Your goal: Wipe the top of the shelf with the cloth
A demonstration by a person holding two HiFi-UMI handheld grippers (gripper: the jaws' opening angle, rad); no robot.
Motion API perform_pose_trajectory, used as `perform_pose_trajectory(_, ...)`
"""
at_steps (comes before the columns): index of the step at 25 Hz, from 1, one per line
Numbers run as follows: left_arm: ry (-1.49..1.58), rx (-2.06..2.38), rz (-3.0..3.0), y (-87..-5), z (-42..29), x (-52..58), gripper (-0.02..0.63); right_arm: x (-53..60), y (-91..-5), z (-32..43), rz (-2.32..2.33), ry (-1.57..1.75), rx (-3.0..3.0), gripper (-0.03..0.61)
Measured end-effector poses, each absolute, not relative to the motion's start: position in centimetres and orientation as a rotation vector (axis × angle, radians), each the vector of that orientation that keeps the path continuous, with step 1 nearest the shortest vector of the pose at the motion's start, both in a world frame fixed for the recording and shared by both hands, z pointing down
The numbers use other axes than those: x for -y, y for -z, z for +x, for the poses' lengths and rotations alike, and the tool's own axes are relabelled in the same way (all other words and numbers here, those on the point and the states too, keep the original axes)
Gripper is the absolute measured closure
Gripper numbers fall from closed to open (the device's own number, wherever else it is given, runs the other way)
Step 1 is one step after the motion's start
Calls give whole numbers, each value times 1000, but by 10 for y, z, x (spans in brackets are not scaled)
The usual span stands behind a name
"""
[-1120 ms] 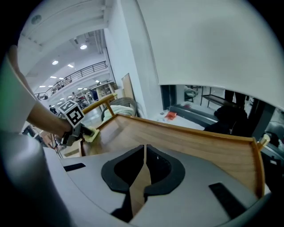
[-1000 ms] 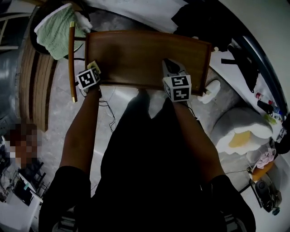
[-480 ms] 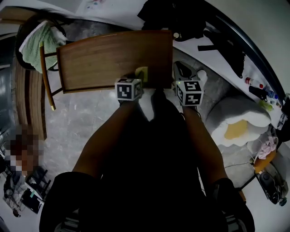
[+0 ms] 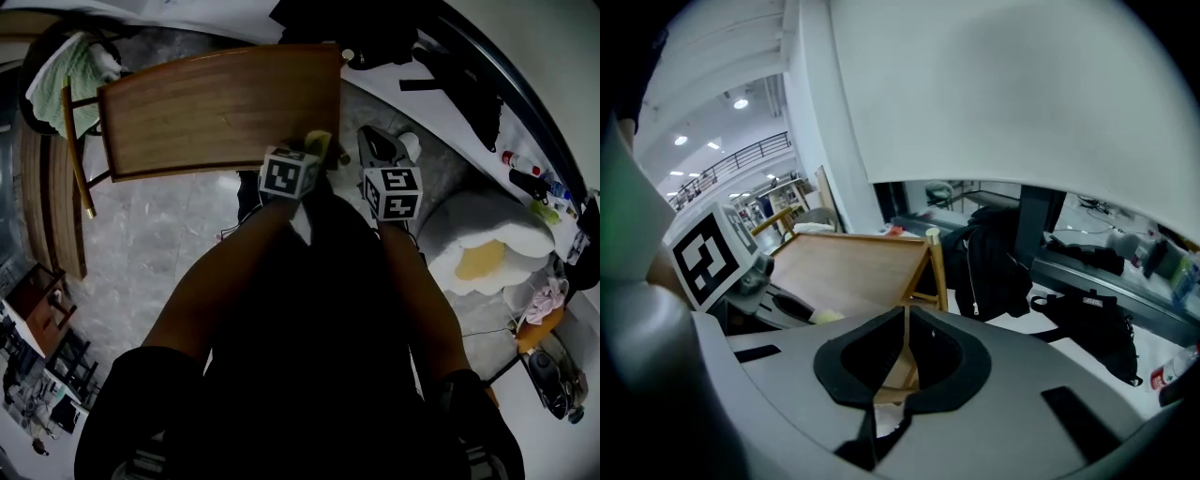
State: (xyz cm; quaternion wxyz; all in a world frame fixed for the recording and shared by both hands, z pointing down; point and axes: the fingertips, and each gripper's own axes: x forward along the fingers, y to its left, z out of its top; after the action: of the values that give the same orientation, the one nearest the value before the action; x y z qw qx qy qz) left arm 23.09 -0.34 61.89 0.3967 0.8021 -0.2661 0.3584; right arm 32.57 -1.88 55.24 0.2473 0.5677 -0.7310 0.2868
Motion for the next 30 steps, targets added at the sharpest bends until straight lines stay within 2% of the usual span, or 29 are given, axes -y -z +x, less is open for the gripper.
perform_pose_trajectory(4, -945, 675, 2037, -624, 219, 3, 578, 23, -550, 300, 1495, -764, 2024, 548)
perform_pose_trajectory(9, -940, 733, 1991, -628, 167, 14, 578, 34, -544, 252, 1421, -736, 2064, 548)
perform_pose_trajectory(30, -926, 1093, 1806, -653, -160, 76, 578, 87, -550, 8, 1137, -659, 2214, 548)
